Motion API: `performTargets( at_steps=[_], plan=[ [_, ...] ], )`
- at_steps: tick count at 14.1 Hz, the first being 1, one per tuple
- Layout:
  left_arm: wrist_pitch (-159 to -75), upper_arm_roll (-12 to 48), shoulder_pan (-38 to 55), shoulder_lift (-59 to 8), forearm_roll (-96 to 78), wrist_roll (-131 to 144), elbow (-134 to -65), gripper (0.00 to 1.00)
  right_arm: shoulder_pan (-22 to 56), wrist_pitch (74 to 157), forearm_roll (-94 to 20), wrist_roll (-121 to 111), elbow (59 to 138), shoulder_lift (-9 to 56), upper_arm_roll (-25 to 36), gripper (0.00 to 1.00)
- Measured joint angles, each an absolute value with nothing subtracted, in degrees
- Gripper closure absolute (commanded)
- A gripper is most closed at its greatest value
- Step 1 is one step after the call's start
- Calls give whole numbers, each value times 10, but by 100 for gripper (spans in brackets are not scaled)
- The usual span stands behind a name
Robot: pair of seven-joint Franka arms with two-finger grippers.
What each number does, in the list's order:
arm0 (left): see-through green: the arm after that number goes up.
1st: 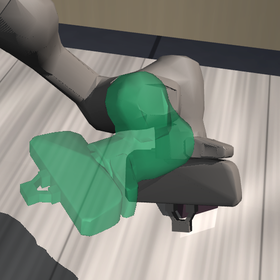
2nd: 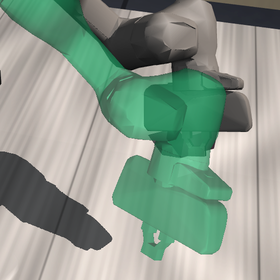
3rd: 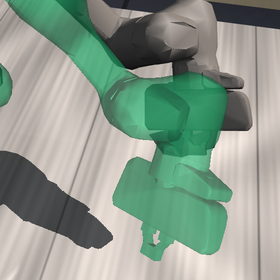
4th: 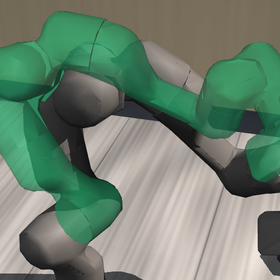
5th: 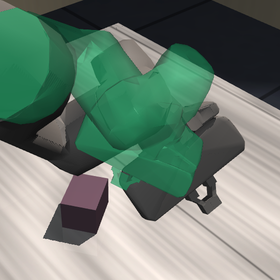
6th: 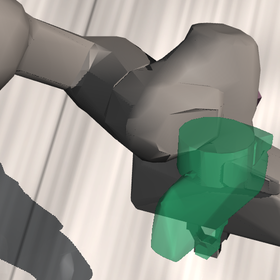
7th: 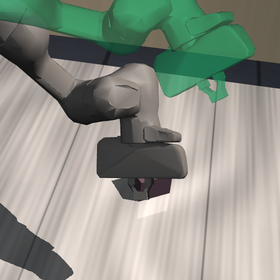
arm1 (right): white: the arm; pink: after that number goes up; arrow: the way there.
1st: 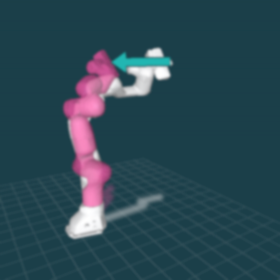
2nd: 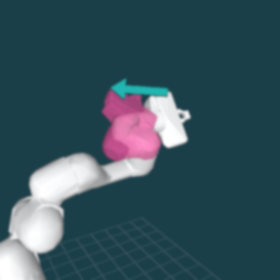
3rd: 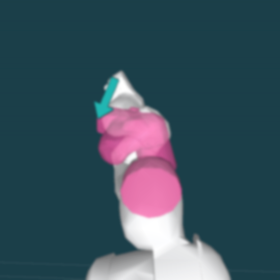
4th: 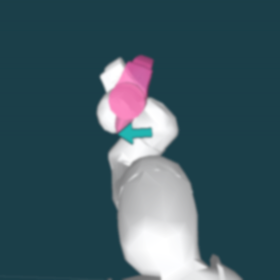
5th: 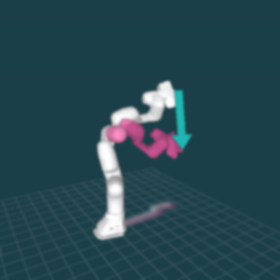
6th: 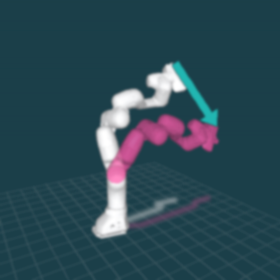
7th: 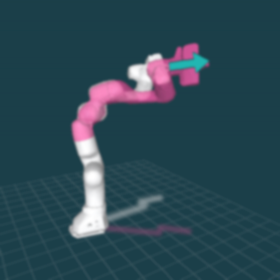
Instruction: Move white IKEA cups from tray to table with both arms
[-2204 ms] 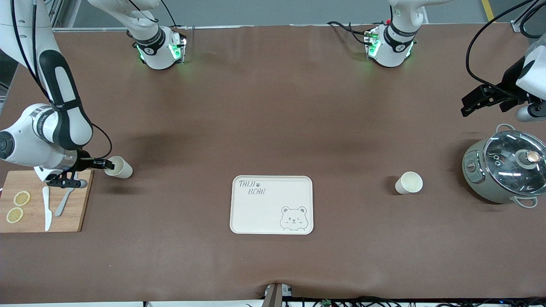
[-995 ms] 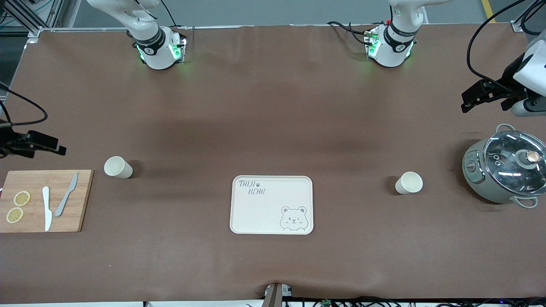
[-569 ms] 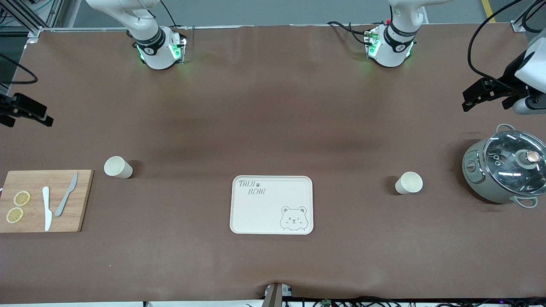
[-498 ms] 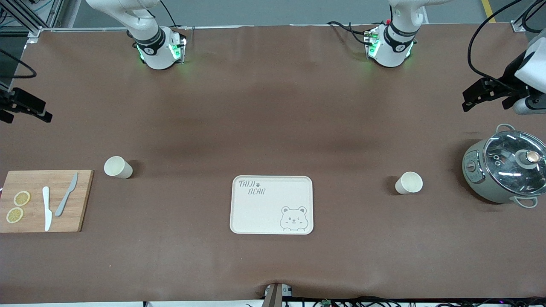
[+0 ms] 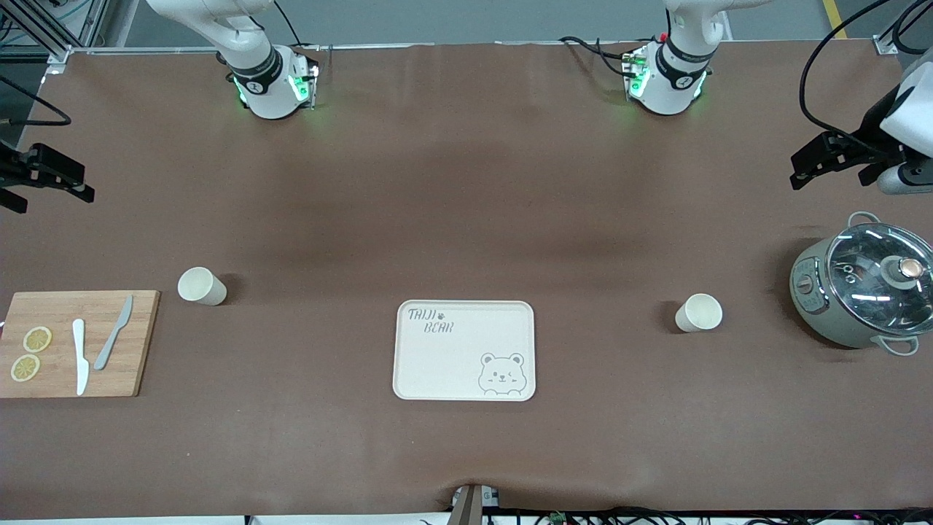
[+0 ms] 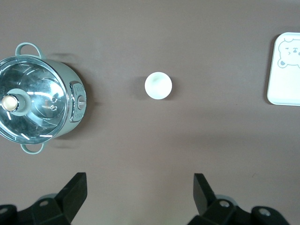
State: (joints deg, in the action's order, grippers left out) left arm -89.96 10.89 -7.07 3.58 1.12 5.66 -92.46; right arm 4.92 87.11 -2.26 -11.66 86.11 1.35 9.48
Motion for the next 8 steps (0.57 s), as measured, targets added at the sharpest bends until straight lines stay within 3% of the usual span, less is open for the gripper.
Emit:
performTargets(
  at_steps=[8],
  plan=[
    [-899,109,-71,36,11,43,-925,0,50,866,-22,-95,861,4,95,0]
  ],
)
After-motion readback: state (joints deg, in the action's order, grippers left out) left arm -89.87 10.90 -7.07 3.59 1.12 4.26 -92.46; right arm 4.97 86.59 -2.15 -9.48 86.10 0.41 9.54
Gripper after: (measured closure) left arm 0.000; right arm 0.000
